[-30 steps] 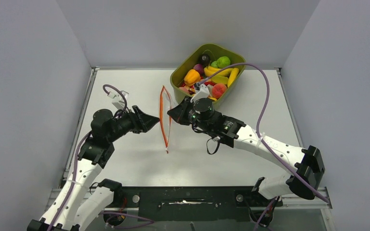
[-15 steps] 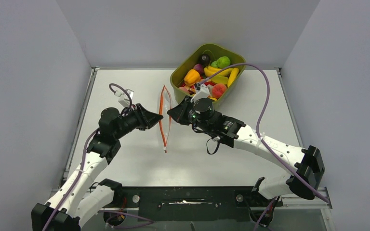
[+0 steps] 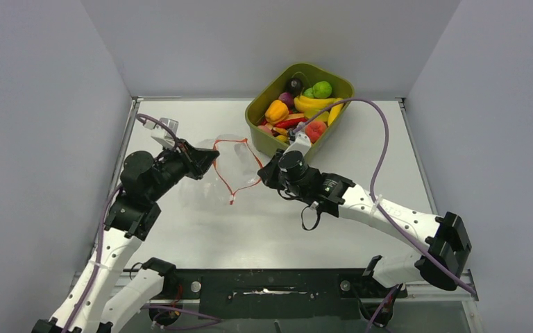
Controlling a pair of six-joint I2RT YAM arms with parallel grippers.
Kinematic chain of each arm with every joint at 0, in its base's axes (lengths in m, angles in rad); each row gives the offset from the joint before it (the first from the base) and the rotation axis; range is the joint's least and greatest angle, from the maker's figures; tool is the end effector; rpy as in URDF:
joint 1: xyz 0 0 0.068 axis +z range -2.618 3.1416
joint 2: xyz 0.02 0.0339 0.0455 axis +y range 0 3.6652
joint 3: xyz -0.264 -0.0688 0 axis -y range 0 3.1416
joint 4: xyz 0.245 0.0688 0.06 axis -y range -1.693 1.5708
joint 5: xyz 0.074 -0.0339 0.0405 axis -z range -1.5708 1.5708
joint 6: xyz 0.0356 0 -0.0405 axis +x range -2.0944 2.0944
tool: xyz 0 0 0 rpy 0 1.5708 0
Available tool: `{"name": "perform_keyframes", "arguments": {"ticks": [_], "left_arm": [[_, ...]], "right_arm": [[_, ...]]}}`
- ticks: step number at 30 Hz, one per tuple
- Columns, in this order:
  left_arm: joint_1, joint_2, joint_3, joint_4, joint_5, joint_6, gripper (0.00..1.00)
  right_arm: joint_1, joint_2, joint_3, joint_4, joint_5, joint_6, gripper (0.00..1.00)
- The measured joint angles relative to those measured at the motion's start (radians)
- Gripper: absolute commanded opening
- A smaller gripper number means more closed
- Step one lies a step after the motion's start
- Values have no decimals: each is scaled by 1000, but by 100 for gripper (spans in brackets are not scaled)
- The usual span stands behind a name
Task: Place the food in the zip-top bag and seal the zipper
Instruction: Open the zipper of the food storage bag, then pick up the fake fruit from the bin.
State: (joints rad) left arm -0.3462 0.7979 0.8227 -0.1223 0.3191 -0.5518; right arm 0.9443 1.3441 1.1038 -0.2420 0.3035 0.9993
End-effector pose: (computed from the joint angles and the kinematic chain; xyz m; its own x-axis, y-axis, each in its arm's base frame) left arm 0.1716 -0.0738 0.3581 -0.4008 -0.3846 -0.8315 0.4765 0.6877 -0.5477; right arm 0.1895 0.2437 0.3206 -0.6667 0.4478 -0.5958 -0.1054 0.7347 0.6702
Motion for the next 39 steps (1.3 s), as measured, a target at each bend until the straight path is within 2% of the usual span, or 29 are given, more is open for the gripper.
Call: {"name": "perform_keyframes", "arguments": {"ticks": [4,9,11,16,23,30,35,39], "left_arm": [[0,-28,55,-40,-33,87,0],[0,-27,10,-87,-35,169,0],[0,-25,-40,-90,-34,191,0],[0,-33,-129,-95,-28,209,0],[0,-66,-175,-67,-22,221,0],[0,-101,-233,-30,-14,232,0],[0,-125,-267,-16,-6,247,0],[0,-135,-267,-16,-4,269,0]], "right_arm": [[0,-5,-54,-25,23,3,0],[0,-5,-79,-20,7,-20,1],[0,-5,-77,-9,-9,-44,6],[0,-5,-50,-3,-60,-119,29],[-14,8,82,-21,-186,-256,51],[-105,21,240,-96,-266,-414,65],[-236,79,334,-174,-270,-532,66],[-312,186,423,-238,-242,-629,70]]}}
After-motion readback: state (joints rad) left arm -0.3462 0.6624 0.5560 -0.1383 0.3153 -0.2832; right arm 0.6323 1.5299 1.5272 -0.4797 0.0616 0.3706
